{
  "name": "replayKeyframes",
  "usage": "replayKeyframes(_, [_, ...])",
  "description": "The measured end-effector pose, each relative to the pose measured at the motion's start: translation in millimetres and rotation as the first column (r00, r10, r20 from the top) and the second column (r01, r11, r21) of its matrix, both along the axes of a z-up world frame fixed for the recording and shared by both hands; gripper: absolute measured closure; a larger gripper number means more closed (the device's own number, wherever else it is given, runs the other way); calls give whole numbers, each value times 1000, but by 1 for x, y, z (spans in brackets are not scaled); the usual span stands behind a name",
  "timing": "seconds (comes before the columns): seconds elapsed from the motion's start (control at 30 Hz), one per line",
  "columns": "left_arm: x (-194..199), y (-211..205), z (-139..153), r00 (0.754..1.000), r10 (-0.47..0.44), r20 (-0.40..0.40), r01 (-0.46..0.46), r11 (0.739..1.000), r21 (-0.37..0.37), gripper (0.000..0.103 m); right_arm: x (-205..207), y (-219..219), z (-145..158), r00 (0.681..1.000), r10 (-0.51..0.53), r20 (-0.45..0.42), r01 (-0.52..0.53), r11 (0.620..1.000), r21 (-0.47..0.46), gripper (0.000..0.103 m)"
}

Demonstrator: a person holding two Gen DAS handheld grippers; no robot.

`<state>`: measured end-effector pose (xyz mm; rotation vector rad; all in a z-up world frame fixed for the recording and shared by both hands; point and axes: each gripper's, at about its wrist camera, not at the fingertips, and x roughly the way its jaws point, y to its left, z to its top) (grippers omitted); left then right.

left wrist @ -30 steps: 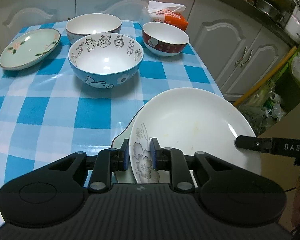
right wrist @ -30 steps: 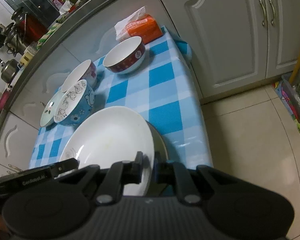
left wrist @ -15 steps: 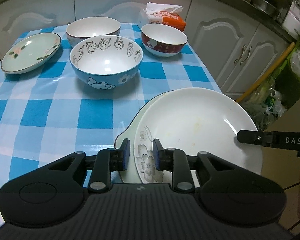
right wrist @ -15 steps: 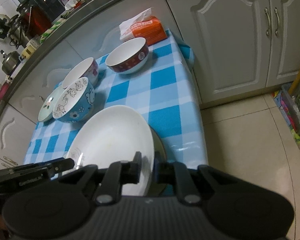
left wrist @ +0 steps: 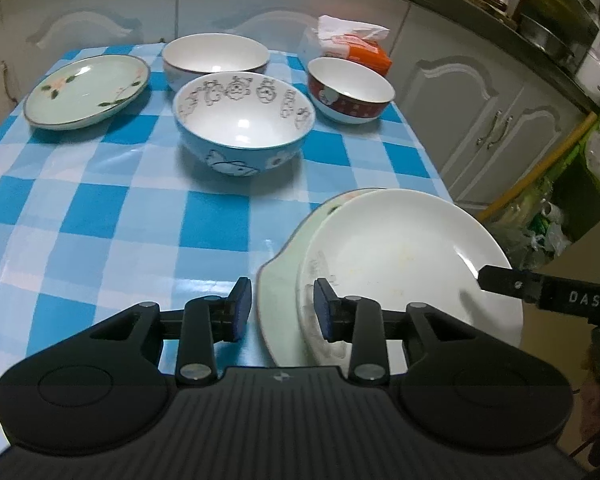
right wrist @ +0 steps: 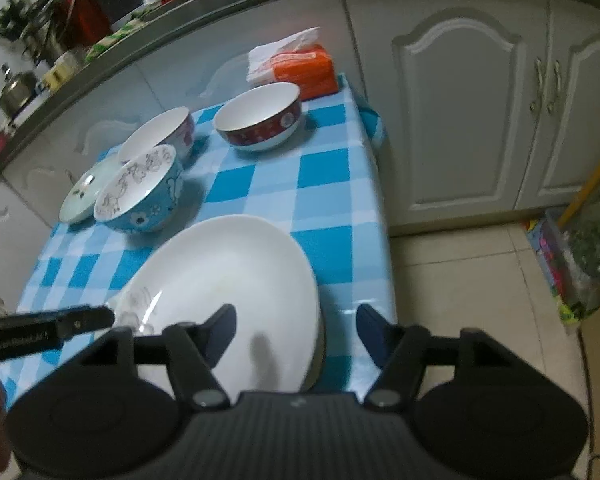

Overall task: Organize plates and bowls
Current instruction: 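Lower the white plate onto the green plate and open the left gripper, then move the left gripper toward the small pale green flowered plate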

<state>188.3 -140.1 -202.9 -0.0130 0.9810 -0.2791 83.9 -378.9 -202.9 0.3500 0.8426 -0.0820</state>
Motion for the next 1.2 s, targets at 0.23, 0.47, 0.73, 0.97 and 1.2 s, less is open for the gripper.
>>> replayKeyframes(0.23, [3,16,1,999,45,12,-45,999,-5,53,-1,-3,1,999,-41,34,40,999,26,37])
replayKeyframes(0.47, [5,32,1,997,80,16,-80,997,-12,49,8,1,3,995,-40,95,33,997,72,54])
replayKeyframes(0.73, [7,42,-1,994,106,18,-105,994,-14,48,14,6,-2,995,-61,81,56,996,69,60])
replayKeyframes(0.97, [11,50,-2,991,133,18,-133,991,-23,47,18,12,-5,996,-42,80,40,999,29,59])
replayKeyframes(1.2, [20,70,5,982,184,43,-183,983,-27,45,19,6,4,994,-83,68,82,996,22,54])
